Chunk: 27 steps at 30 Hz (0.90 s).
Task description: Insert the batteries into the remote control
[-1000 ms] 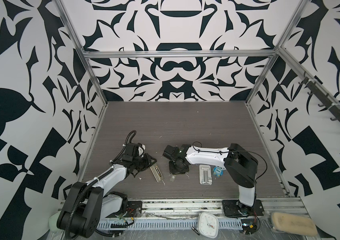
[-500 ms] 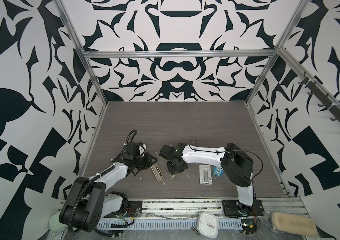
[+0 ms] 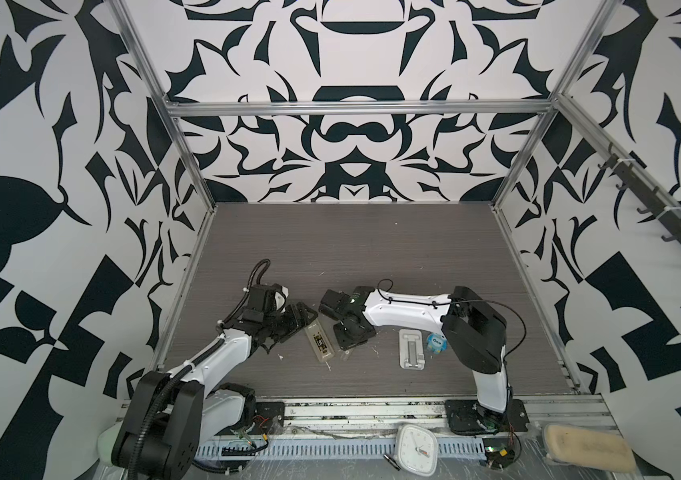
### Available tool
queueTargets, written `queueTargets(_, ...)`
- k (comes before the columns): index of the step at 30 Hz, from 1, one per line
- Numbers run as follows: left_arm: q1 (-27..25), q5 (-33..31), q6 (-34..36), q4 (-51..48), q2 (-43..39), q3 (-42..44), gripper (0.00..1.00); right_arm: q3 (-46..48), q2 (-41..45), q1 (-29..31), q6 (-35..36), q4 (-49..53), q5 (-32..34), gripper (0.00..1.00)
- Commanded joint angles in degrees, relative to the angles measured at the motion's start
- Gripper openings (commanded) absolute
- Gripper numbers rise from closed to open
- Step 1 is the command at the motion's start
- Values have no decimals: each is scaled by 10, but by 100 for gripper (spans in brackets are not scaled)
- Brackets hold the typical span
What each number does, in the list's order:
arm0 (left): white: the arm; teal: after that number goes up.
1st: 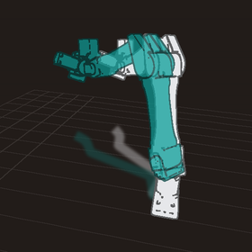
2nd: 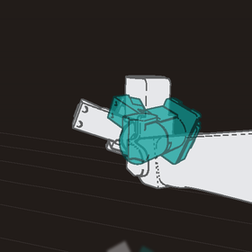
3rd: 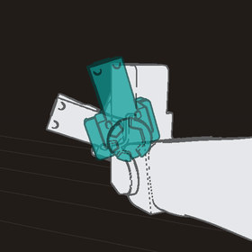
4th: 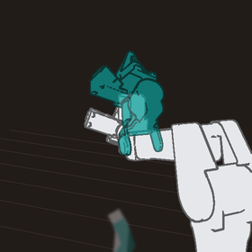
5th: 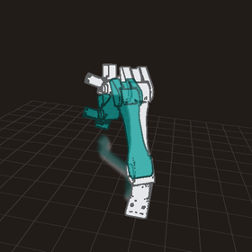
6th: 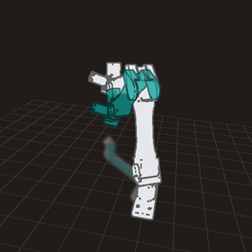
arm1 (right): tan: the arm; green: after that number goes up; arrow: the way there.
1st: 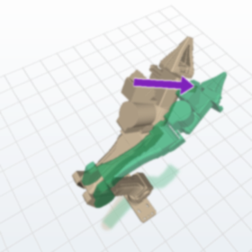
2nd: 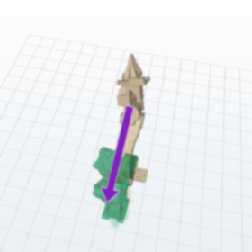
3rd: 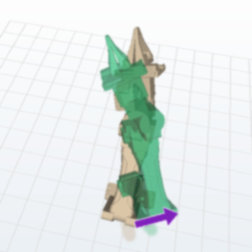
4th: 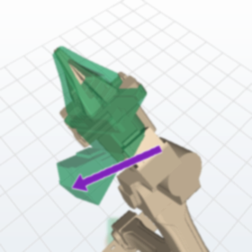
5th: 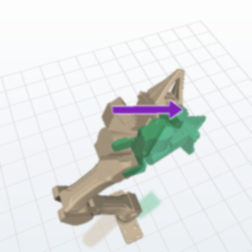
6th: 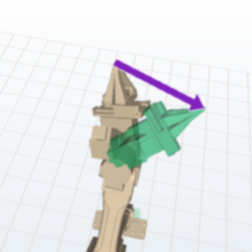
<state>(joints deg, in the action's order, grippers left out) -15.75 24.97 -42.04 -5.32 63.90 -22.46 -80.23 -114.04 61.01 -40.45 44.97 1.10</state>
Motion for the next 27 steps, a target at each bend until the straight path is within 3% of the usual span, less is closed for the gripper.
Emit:
queueTargets(1, 2, -26, 14, -68, -33, -8, 91, -1, 14, 3, 13, 16, 26, 2)
queueTargets(5, 0, -77, 24, -145, -109, -24, 92, 22, 38, 2, 19, -1, 21, 0)
queueTargets(8, -24, -114, 18, -177, -173, -26, 86, 25, 47, 2, 28, -3, 12, 0)
queueTargets(11, -77, -147, 19, -207, -219, -37, 79, 26, 53, -3, 34, -4, 8, 0)
queueTargets(15, -199, -231, 20, -237, -268, -52, 77, 29, 67, -21, 47, -4, -7, 0)
queueTargets(20, -300, -307, 37, -269, -253, -93, 76, 26, 91, -45, 71, 6, -30, 0)
queueTargets(27, -407, -414, 162, -316, -174, -231, 76, 50, 197, -99, 85, 31, -106, 0)
